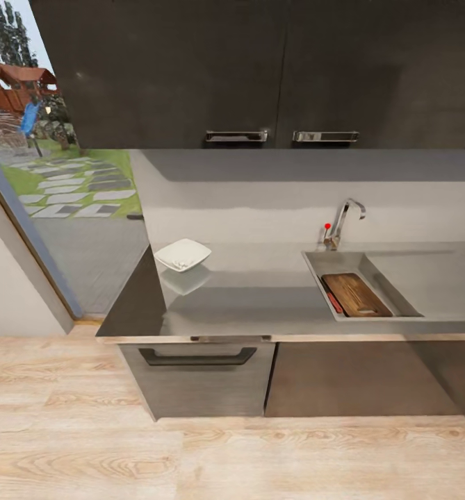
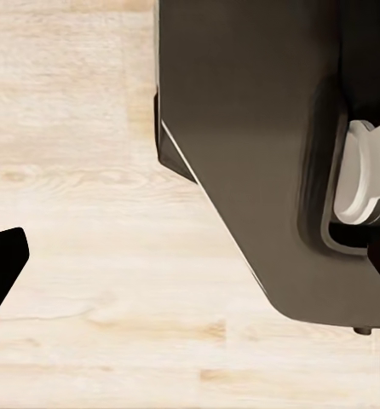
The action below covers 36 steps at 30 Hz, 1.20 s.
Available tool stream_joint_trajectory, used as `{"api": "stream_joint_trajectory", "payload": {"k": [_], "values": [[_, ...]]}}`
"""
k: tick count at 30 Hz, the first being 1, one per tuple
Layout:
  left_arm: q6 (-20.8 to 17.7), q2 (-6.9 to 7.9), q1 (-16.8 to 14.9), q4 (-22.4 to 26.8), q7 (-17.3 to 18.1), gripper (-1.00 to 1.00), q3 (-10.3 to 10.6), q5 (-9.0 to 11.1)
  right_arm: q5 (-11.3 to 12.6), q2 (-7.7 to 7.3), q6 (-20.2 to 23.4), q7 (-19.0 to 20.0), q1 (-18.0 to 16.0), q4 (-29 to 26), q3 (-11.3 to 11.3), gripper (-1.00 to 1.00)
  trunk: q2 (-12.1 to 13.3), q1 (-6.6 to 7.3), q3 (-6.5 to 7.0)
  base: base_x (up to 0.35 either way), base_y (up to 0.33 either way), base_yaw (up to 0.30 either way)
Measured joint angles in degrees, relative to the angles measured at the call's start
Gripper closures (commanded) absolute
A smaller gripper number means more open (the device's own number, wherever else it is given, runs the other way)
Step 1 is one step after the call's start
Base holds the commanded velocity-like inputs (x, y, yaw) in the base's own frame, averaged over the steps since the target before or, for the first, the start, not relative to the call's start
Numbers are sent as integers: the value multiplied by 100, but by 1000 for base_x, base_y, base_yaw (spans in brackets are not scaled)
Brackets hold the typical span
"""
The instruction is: In the kitchen, take the Vidalia onion out of the sink, dice it on the chopping board with the paring knife, put the diced onion into the bowl on the countertop, then place both the paring knife and the chopping board into the sink.
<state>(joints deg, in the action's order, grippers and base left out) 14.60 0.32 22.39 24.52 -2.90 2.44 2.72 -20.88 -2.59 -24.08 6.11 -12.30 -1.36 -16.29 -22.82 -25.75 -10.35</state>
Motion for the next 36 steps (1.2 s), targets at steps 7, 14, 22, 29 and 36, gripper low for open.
{"api": "stream_joint_trajectory", "payload": {"k": [7,14,22,29,36], "values": [[0,0,-17,0,-15,-100,-6,206,1,1,195,-140,99,26,6,-100,0,0,65,0,0,0],[-8,7,-58,0,-66,-100,-7,221,6,-1,744,-229,380,28,4,-100,0,0,129,0,0,0],[-23,-16,-61,-9,-922,-100,-7,358,16,4,1618,-223,809,31,6,-100,0,0,203,0,0,-25],[-19,-41,-61,-11,-929,-100,-3,363,26,34,2034,-224,820,31,8,-100,0,0,268,0,0,-72],[-7,-66,-61,-169,-894,-100,15,356,29,14,2055,-221,824,22,-6,-100,0,0,333,0,0,-78]]}}
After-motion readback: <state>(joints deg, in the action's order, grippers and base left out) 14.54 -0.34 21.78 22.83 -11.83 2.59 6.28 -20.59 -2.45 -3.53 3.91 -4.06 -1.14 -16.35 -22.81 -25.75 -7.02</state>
